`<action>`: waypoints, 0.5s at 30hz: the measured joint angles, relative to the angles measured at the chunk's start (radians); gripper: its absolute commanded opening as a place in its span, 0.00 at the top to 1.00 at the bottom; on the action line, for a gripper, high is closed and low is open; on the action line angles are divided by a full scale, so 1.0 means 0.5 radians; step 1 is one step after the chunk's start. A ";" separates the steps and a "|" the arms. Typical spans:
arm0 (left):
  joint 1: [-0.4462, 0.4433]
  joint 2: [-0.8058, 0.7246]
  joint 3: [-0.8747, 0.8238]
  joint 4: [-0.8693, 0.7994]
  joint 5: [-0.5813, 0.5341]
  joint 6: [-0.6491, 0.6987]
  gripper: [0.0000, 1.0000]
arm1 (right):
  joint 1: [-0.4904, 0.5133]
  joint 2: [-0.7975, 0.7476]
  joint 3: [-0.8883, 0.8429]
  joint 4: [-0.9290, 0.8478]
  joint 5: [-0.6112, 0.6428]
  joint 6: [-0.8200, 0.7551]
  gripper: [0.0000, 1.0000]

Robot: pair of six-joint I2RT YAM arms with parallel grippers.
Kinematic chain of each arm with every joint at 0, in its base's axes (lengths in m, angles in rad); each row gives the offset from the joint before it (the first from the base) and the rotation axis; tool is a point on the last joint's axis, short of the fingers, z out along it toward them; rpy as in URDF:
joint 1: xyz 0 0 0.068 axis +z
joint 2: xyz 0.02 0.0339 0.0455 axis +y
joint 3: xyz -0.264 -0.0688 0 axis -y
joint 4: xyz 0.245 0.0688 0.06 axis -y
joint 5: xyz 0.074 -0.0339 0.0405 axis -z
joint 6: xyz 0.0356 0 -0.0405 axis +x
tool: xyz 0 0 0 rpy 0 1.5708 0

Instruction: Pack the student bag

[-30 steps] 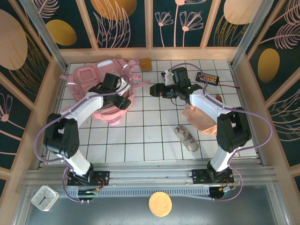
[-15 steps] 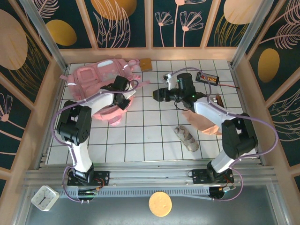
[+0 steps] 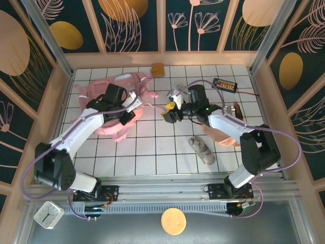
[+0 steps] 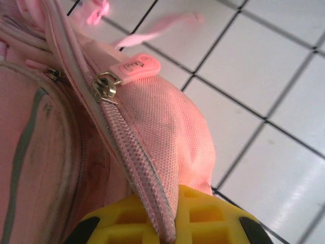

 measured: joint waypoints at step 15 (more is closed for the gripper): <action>-0.010 -0.392 -0.372 -0.116 0.257 -0.008 1.00 | 0.394 0.285 0.176 0.256 0.204 -0.034 0.35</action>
